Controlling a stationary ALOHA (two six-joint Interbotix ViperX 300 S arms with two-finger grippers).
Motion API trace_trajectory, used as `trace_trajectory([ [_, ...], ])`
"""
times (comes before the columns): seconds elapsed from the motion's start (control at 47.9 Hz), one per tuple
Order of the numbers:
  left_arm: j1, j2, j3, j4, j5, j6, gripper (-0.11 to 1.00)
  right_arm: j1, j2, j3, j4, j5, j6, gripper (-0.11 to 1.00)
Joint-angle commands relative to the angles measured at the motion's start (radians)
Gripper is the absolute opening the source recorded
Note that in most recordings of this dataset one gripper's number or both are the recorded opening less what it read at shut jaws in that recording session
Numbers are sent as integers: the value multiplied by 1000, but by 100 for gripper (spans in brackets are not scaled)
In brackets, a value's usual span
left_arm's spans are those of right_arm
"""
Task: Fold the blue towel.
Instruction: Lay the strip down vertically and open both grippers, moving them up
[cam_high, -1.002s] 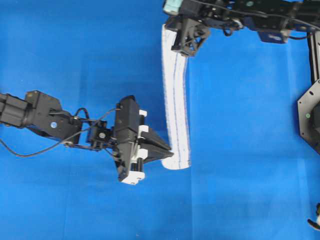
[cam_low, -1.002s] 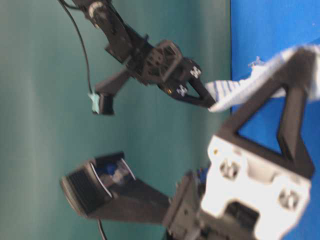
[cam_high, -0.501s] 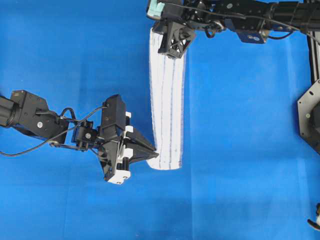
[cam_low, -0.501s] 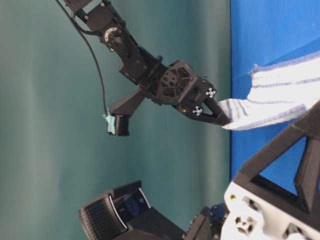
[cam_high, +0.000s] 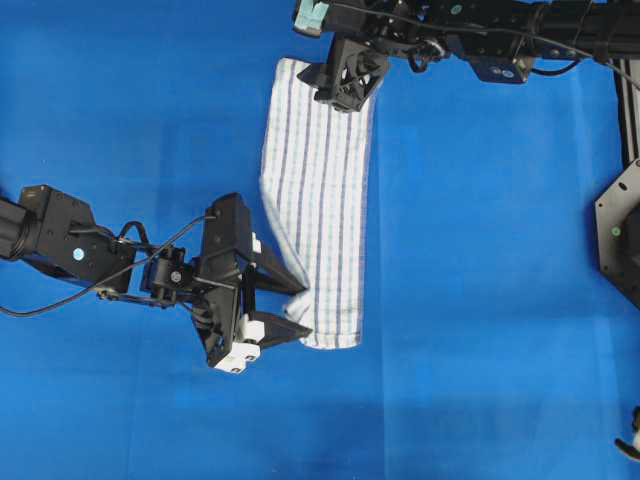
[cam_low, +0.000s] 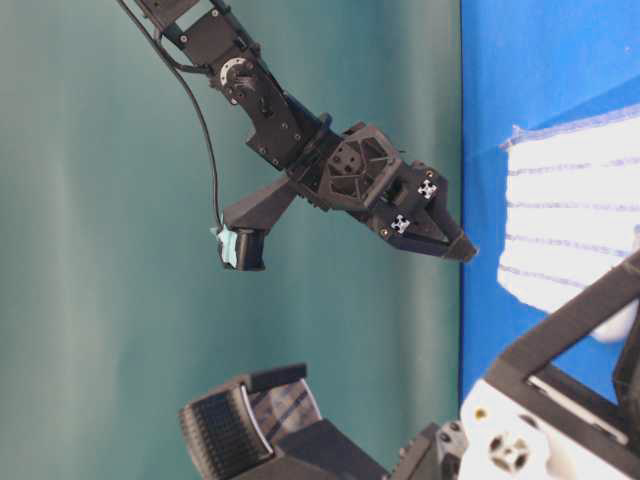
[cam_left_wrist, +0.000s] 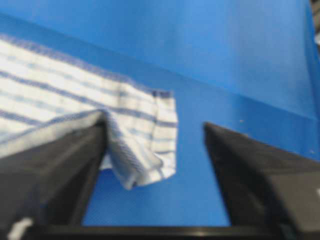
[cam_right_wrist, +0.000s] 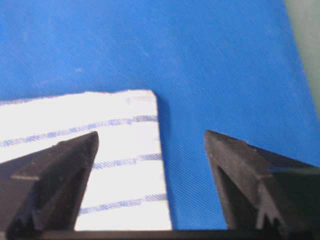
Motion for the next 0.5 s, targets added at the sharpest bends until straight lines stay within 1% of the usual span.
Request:
trace_trajectory([
  [0.0,0,-35,6,-6,-3,5,79,2,-15,-21,-3,-9,-2,89],
  [0.042,0,-40,15,-6,-2,6,87,2,-15,-21,-2,-9,-3,88],
  [0.084,0,-48,25,-6,-3,6,91,2,-17,-20,-3,-8,-2,88],
  [0.209,3,-94,61,-6,17,3,87,2,-31,-14,-3,-5,-2,88],
  [0.292,3,-153,89,-6,52,3,88,2,-58,-2,-3,-3,-2,88],
  [0.48,14,-304,126,-6,186,32,87,5,-161,57,-3,6,5,88],
])
